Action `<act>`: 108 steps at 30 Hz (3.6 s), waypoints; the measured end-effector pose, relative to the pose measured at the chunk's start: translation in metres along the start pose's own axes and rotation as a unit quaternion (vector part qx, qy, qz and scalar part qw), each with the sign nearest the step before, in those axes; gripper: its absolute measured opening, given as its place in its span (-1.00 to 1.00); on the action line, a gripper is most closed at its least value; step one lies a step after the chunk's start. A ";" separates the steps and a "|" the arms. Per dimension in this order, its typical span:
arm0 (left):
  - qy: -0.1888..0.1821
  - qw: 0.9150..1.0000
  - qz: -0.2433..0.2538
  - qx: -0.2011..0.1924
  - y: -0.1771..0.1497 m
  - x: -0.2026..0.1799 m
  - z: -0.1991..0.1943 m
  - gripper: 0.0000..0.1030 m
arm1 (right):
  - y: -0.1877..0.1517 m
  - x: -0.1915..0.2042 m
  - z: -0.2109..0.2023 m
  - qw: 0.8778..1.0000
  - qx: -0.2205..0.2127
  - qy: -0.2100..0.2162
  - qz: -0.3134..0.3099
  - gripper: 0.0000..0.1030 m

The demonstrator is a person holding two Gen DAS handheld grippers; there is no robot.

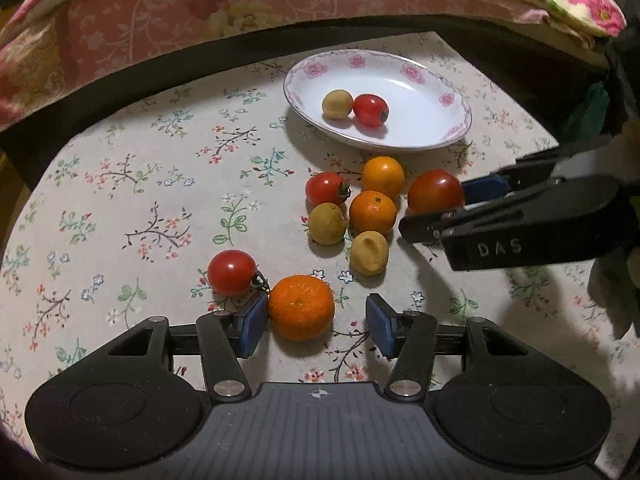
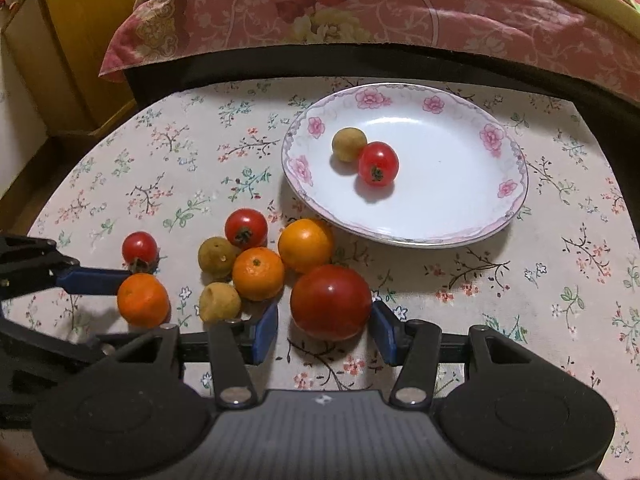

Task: Organize fruits
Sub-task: 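Grasp an orange mandarin with the left tool while the right tool grasps a large red tomato, then carry the mandarin and large tomato over the white plate and release both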

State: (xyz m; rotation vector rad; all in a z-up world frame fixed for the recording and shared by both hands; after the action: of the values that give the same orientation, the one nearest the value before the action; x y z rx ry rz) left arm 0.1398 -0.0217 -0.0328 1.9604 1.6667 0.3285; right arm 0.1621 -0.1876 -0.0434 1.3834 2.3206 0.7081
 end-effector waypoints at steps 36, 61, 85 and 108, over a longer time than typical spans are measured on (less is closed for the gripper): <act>-0.001 0.997 0.071 -0.002 -0.012 -0.012 -0.001 0.22 | -0.026 0.023 -0.025 0.997 0.025 0.036 -0.068 -0.19; -0.016 0.998 0.061 0.010 -0.010 -0.014 -0.002 -0.16 | -0.022 0.023 -0.031 0.998 0.020 0.025 -0.060 -0.31; -0.038 0.995 0.051 -0.075 0.055 -0.050 0.005 -0.16 | 0.028 -0.035 -0.041 0.998 -0.058 -0.006 0.026 -0.31; -0.006 0.996 0.041 -0.073 0.091 -0.061 0.056 -0.05 | 0.038 -0.091 -0.010 0.994 -0.058 -0.033 0.090 -0.28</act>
State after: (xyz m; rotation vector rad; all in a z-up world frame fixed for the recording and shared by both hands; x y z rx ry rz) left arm 0.2317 -0.1022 -0.0199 1.9218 1.5130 0.4547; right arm 0.2258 -0.2554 -0.0096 1.5511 2.0891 0.8229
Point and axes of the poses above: each gripper's, at about its wrist camera, not at the fingertips, and z roughly the way its jaws point, x to its left, y to its top, the point moved 1 cm from there along z, roughly the way its jaws point, and after that the axes turned 13 degrees about -z, right-handed, at the moved point
